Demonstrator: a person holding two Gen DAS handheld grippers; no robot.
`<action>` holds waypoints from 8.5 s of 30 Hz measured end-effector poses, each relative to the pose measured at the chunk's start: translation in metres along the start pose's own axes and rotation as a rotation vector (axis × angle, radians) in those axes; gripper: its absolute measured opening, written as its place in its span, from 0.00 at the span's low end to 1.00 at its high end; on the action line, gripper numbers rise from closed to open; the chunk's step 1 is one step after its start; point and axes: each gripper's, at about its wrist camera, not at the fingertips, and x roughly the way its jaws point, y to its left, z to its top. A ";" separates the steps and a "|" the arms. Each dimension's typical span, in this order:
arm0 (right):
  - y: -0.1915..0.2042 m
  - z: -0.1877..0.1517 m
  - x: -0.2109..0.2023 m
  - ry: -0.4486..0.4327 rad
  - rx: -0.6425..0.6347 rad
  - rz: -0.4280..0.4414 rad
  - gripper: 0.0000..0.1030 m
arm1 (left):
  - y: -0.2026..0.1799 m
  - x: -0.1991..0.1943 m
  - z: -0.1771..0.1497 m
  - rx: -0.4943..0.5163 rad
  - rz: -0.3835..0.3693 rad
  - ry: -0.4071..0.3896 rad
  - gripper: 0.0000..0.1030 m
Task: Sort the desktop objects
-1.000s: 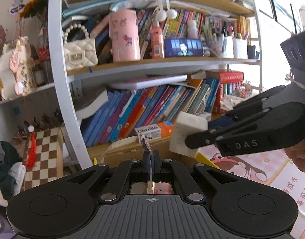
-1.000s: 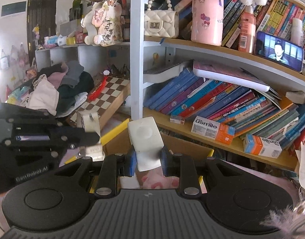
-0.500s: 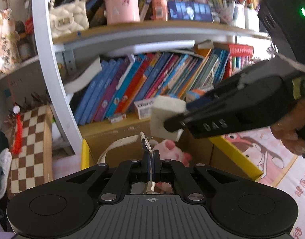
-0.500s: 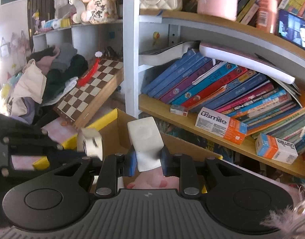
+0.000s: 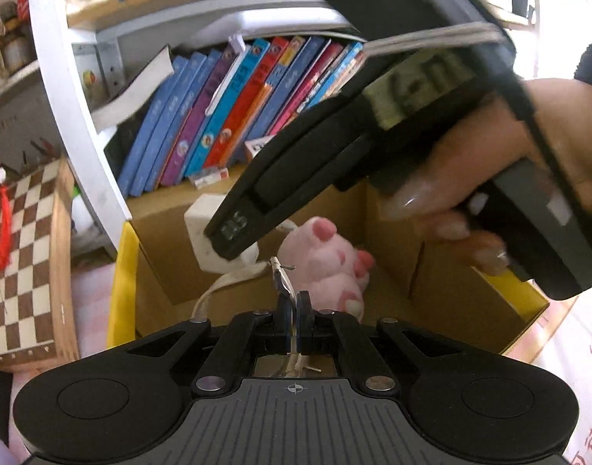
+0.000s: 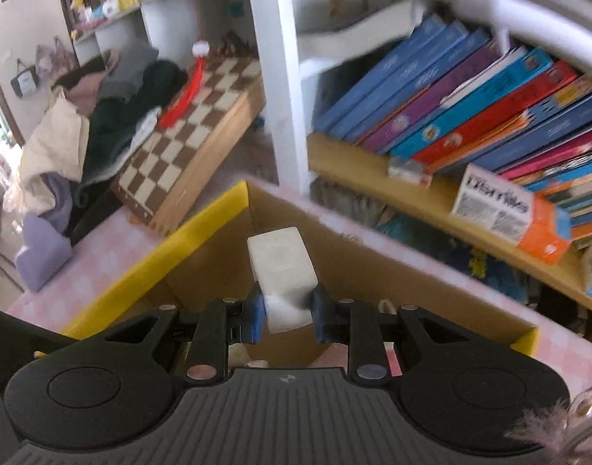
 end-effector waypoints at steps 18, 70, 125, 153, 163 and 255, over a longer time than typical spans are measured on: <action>-0.023 -0.006 0.050 0.142 0.129 0.044 0.23 | -0.008 0.023 -0.002 0.017 -0.061 0.056 0.08; 0.046 -0.055 -0.138 -0.250 0.056 -0.234 0.88 | -0.030 -0.122 -0.027 0.103 0.068 -0.205 0.91; 0.192 -0.263 -0.176 -0.134 0.211 -0.457 0.97 | -0.023 -0.206 -0.172 -0.103 0.054 -0.071 0.95; 0.195 -0.247 -0.147 -0.051 0.136 -0.425 0.97 | -0.012 -0.183 -0.173 -0.130 0.051 -0.016 0.98; 0.181 -0.237 -0.136 -0.036 0.100 -0.388 0.95 | -0.009 -0.167 -0.165 -0.158 0.064 -0.007 0.98; 0.150 -0.223 -0.111 0.017 0.100 -0.227 0.59 | -0.001 -0.169 -0.136 -0.253 0.020 -0.086 0.03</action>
